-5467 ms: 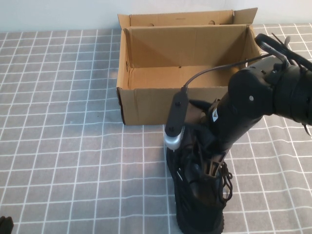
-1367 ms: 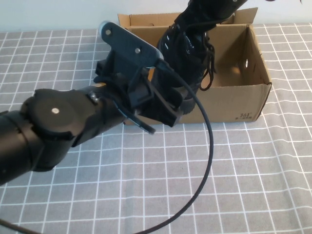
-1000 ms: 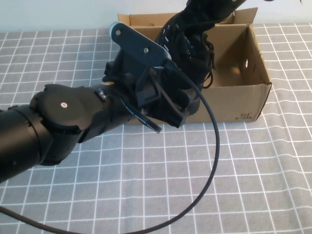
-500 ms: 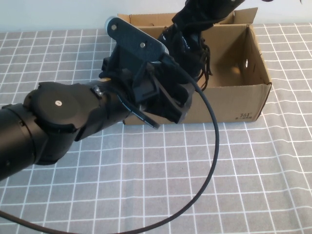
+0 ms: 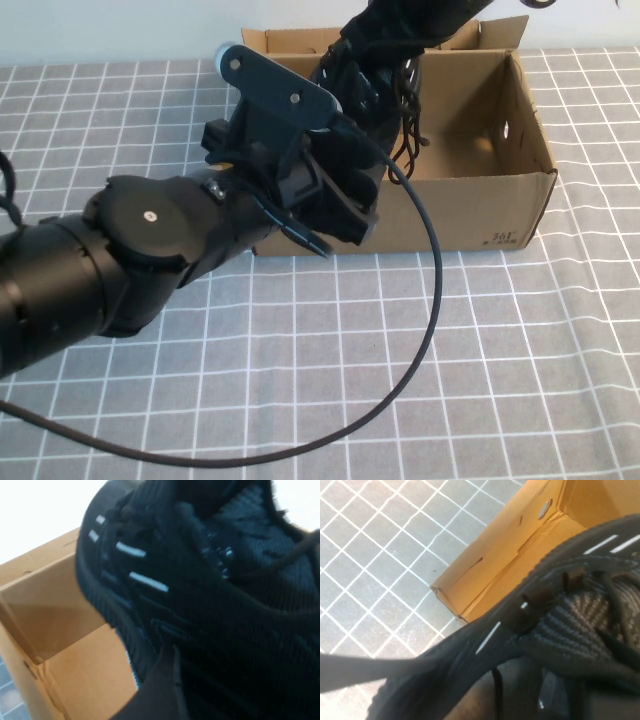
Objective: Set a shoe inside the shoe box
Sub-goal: Hand over the shoe, then place the shoe in the shoe box
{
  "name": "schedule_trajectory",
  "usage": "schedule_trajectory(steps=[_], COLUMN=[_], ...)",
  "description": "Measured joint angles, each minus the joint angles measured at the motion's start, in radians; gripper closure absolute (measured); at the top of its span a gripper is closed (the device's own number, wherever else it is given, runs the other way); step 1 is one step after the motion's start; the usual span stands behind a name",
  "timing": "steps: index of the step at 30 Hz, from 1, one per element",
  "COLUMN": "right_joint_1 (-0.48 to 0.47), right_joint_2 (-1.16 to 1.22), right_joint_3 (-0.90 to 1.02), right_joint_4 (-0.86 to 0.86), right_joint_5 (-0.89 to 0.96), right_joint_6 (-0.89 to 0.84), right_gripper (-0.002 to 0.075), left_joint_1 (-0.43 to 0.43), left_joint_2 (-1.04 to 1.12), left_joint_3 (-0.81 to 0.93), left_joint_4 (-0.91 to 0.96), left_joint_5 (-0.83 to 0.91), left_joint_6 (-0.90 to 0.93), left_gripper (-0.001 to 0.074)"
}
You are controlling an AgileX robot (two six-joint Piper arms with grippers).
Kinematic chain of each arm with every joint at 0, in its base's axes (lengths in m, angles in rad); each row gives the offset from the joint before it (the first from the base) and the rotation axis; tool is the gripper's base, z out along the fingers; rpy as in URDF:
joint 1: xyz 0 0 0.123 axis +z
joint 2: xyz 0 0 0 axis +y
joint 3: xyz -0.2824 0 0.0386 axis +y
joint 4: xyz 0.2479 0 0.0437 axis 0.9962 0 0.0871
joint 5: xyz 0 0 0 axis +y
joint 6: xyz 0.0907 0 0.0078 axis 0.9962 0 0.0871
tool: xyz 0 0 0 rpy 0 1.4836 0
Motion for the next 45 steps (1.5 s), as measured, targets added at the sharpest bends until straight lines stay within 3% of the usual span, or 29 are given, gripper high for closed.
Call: schedule_trajectory(steps=[4, 11, 19, 24, 29, 34, 39, 45], right_joint_1=[0.0, 0.0, 0.0, 0.0, 0.0, 0.0, 0.0, 0.0], right_joint_2=[0.0, 0.003, 0.011, 0.011, 0.011, 0.001, -0.034, -0.114], right_joint_3=[0.0, 0.0, 0.0, 0.0, -0.001, -0.002, -0.002, -0.002], right_joint_4=[0.006, 0.008, 0.006, 0.005, 0.006, -0.02, -0.058, -0.105], right_joint_5=[0.0, 0.015, 0.023, 0.023, 0.015, 0.01, 0.009, 0.009], right_joint_6=[0.0, 0.0, 0.0, 0.0, 0.0, 0.0, 0.012, 0.028], right_gripper=[0.0732, 0.0732, 0.0731, 0.0684, 0.051, 0.0439, 0.0459, 0.0635], left_joint_1=[0.0, 0.0, 0.0, 0.0, 0.0, 0.004, 0.065, 0.222], left_joint_2=[0.016, 0.038, 0.048, 0.05, 0.057, 0.059, 0.061, 0.065], left_joint_3=[-0.002, -0.002, -0.002, -0.002, 0.0, -0.004, -0.061, -0.162], left_joint_4=[0.004, 0.008, 0.008, 0.006, 0.001, 0.001, -0.024, -0.015], left_joint_5=[-0.026, -0.045, -0.068, -0.086, -0.073, -0.045, 0.151, 0.434], left_joint_6=[0.001, 0.021, 0.103, 0.2, 0.236, 0.242, 0.243, 0.248], left_gripper=[0.0111, 0.0411, 0.0653, 0.066, 0.0669, 0.0676, 0.0678, 0.0678])
